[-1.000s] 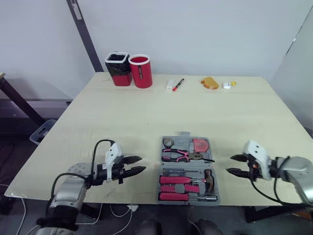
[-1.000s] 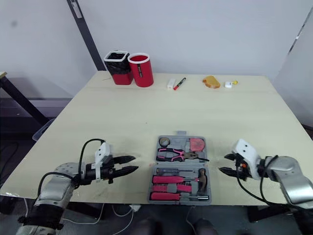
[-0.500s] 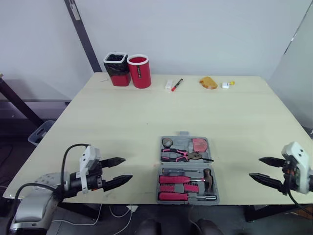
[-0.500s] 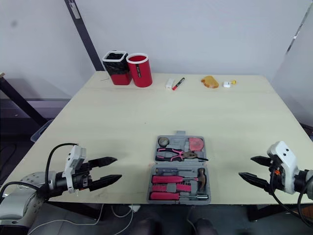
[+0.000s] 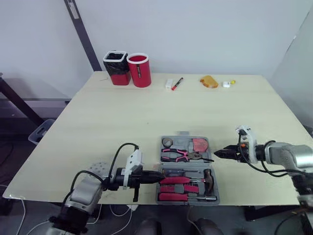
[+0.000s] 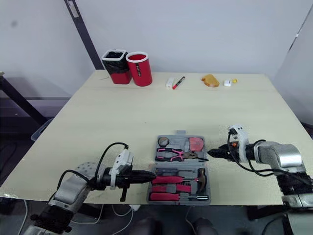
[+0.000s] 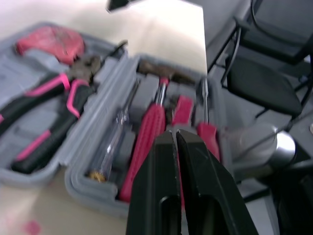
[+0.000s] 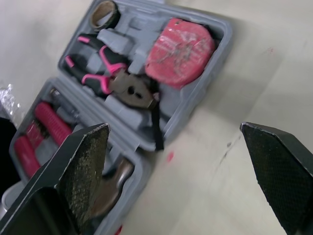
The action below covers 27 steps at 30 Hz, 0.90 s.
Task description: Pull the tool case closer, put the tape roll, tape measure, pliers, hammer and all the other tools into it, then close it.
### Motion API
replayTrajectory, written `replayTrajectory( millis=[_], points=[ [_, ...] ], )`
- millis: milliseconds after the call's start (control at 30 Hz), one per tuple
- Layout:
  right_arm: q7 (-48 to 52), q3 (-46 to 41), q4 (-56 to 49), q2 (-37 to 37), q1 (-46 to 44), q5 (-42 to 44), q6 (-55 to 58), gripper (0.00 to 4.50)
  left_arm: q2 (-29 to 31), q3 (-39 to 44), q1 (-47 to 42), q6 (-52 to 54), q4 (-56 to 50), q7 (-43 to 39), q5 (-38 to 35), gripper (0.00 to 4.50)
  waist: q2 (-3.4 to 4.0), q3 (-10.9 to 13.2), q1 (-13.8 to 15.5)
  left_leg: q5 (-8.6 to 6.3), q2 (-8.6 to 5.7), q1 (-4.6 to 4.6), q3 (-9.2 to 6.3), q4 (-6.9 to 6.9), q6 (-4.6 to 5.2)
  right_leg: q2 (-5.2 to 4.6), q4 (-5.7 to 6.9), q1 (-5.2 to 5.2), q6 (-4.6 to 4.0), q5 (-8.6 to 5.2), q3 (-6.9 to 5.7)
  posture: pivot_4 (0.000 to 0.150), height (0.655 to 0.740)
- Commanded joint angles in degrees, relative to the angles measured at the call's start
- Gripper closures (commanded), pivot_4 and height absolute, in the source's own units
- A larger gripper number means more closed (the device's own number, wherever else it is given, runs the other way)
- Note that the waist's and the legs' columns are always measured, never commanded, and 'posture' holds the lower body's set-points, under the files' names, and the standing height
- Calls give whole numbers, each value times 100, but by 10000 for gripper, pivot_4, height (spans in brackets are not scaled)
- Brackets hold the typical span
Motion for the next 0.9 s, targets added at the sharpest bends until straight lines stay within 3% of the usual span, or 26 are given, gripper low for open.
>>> replayTrajectory(
  millis=[33, 433, 900],
  points=[
    [173, 278, 682, 175, -484, -214, -166, 0, -132, -178, -189, -472, 353, -146, 205, 44403, -1, 0, -4, 0, 0, 0, 0, 1, 0, 0, 0, 1, 1, 0, 0, 1500, 7400],
    [997, 960, 3034, 1029, -1691, -974, -892, 0, -349, -511, -345, -1677, 1760, -196, 949, 44403, 5, -1, -14, 0, 0, 6, 2, 3, 1, 0, 8, 4, 22, 13, -1, 1500, 7400],
    [1390, 91, 3008, 1359, -1687, -559, -596, 0, -278, -532, -267, -1751, 1698, -176, 988, 44403, 21, -10, -99, 0, 5, 13, -4, 2, 0, 1, 20, 3, 23, 14, -1, 1500, 7400]
  ],
)
